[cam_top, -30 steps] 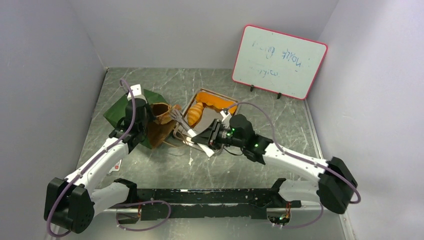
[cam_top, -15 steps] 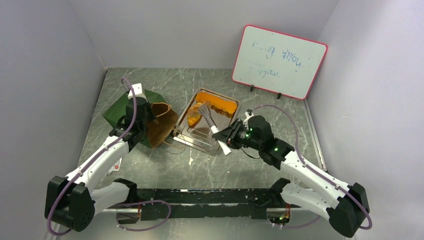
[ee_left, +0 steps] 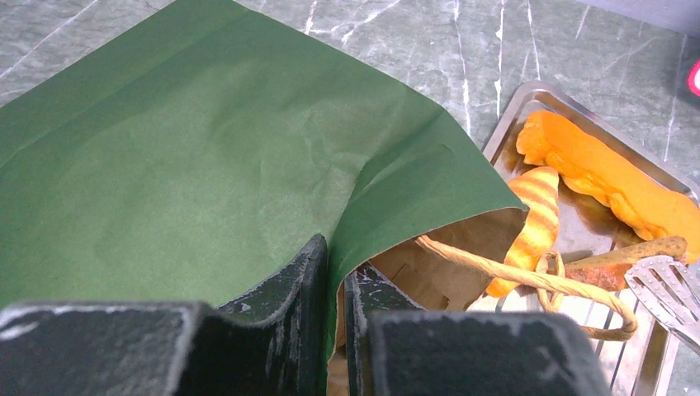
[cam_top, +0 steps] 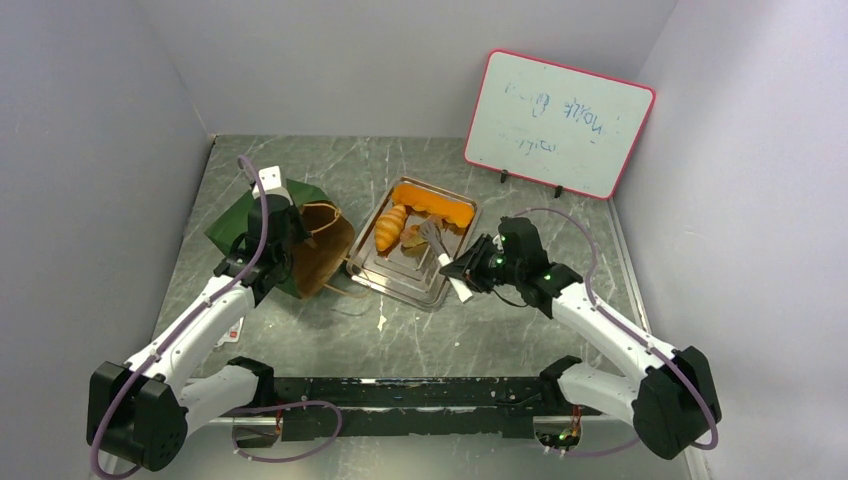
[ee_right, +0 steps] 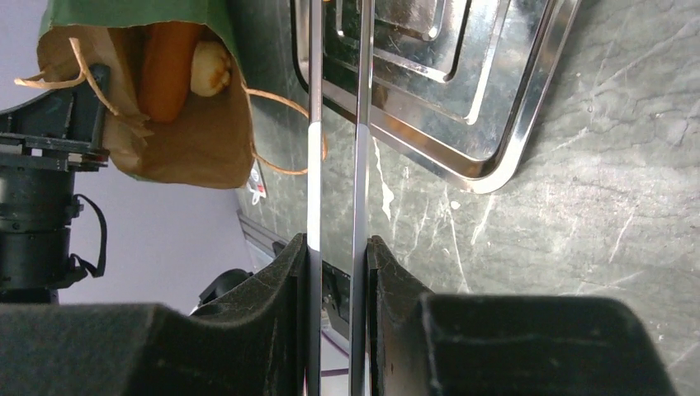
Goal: Take the fake bread out of the paper bag
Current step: Place the fake bread in the container.
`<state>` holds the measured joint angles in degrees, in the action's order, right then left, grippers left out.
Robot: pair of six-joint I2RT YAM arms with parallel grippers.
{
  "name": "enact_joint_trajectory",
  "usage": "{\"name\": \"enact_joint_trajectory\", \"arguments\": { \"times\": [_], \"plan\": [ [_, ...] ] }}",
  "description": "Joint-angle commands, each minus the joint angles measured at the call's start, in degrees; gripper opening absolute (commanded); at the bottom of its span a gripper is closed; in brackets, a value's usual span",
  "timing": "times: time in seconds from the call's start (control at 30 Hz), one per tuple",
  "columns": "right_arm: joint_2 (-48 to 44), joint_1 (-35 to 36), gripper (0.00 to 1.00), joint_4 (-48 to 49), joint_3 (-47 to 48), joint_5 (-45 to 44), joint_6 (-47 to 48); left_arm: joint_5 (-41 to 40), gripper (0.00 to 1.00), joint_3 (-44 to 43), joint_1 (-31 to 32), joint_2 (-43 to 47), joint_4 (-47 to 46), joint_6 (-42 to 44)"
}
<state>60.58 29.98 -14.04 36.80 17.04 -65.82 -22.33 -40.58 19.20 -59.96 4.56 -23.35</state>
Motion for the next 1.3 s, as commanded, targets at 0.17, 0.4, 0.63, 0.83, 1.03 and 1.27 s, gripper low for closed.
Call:
{"name": "enact_joint_trajectory", "arguments": {
  "times": [0.17, 0.4, 0.63, 0.83, 1.03, 1.27],
  "plan": [
    [4.5, -3.3, 0.0, 1.9, 2.9, 5.1, 3.9, 1.5, 0.07, -2.4, -0.4, 0.8, -0.7, -0.2],
    [7.8, -4.2, 0.16, 5.1, 4.1, 5.9, 4.4, 1.7, 0.07, -2.0, -0.4, 0.4, -1.4, -0.2],
    [9.7, -4.4, 0.33, 6.6, 5.7, 5.9, 4.9, 1.7, 0.07, -1.9, -0.4, -0.1, -1.8, -0.2],
    [10.2, -4.7, 0.35, 7.3, 5.9, 6.0, 5.1, 2.0, 0.07, -1.9, -0.4, -0.6, -2.2, -0.4],
    [8.9, -4.9, 0.35, 6.4, 6.1, 5.3, 5.4, 1.9, 0.07, -2.0, -0.4, -0.8, -2.2, -0.3],
    [5.8, -4.9, 0.35, 4.3, 6.8, 3.8, 6.4, 1.6, 0.07, -1.9, -0.4, -0.4, -2.2, 0.0]
  ]
}}
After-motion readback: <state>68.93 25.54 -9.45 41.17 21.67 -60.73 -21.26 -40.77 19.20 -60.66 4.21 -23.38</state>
